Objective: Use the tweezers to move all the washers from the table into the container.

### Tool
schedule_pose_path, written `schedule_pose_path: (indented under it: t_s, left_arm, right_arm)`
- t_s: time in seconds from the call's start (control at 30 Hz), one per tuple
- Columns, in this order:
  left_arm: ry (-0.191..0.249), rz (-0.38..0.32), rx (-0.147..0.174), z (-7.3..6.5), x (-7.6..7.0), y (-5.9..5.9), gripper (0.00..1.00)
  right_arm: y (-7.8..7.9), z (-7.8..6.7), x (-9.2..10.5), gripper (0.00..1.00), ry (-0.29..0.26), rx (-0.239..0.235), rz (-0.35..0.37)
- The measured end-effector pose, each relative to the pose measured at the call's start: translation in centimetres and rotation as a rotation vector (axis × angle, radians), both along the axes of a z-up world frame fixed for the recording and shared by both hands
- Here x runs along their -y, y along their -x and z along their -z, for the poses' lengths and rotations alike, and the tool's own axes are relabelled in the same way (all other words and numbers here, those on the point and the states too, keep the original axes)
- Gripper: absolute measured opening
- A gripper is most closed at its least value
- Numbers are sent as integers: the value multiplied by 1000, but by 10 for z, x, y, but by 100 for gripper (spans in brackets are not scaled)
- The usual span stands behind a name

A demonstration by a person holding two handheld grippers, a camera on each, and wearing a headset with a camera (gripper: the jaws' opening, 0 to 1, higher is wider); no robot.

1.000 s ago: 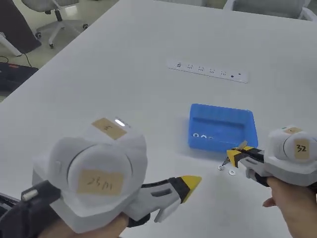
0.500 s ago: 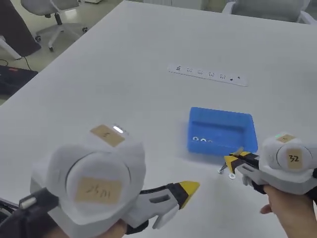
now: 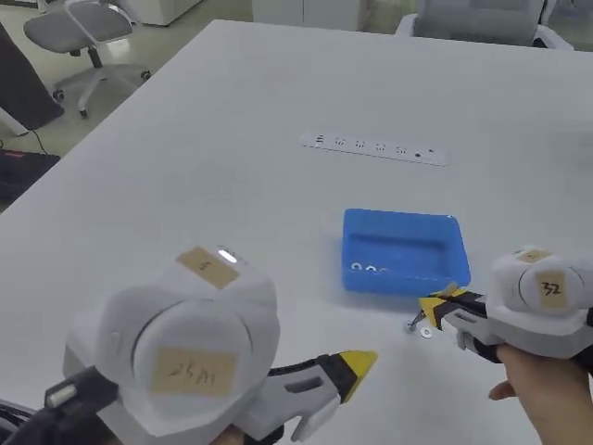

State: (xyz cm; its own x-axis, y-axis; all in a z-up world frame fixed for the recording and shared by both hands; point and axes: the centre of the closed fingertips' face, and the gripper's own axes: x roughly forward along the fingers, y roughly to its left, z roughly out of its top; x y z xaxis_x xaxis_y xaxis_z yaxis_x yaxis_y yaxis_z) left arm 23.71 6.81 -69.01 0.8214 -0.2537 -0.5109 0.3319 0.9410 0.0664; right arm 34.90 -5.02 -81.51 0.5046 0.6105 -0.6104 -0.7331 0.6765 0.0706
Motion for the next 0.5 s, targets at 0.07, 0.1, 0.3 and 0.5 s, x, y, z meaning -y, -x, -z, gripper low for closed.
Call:
schedule_pose_path:
  t_s: [0.07,0.1,0.3,0.5]
  left_arm:
    - [-2,2,1,0,0,0,95]
    - [-3,1,2,0,0,0,95]
    - [-7,5,5,-2,1,1,95]
    - [-16,10,5,-3,1,1,95]
  right_arm:
    - [3,-4,2,1,-9,-4,3]
    - [3,-7,3,1,-13,-2,5]
    - [3,-24,8,1,-45,7,25]
    - [-6,-53,6,1,-96,53,47]
